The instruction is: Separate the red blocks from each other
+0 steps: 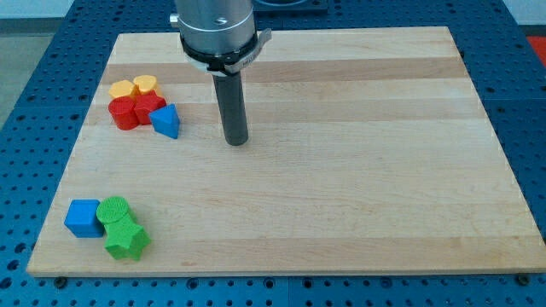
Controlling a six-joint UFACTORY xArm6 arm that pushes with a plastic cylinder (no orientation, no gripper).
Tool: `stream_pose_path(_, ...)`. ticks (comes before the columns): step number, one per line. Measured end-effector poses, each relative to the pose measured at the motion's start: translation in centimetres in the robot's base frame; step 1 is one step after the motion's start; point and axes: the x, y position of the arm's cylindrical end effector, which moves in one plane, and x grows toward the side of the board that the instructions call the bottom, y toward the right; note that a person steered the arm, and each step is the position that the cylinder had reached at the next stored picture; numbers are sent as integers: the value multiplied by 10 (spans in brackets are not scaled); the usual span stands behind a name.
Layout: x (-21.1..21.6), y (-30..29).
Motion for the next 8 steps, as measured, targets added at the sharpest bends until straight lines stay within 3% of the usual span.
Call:
stream_pose_path(3, 3, 0)
stream_pose_path(4, 77, 0)
stream_pose_path(5, 81, 0)
stream_pose_path(8, 56, -131)
